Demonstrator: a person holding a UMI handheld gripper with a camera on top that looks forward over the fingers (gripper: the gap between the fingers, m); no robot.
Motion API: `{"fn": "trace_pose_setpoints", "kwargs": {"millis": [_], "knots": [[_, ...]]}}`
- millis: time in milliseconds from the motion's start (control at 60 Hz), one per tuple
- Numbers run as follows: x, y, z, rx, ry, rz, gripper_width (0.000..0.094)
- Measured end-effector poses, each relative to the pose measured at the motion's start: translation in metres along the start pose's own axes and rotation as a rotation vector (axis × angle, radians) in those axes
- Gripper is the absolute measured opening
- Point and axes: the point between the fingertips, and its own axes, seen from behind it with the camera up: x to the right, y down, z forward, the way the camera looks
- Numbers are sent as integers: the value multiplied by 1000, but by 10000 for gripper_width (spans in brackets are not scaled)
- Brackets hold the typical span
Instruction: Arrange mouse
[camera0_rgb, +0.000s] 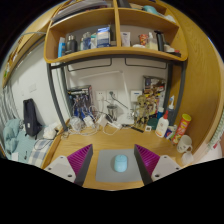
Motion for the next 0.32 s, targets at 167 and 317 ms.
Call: {"fn": "trace_pose_setpoints", "kwargs": {"millis": [167,317], "knots": [[14,3,-20,15,-23,0,816],[21,8,-34,30,-57,-10,815]]}}
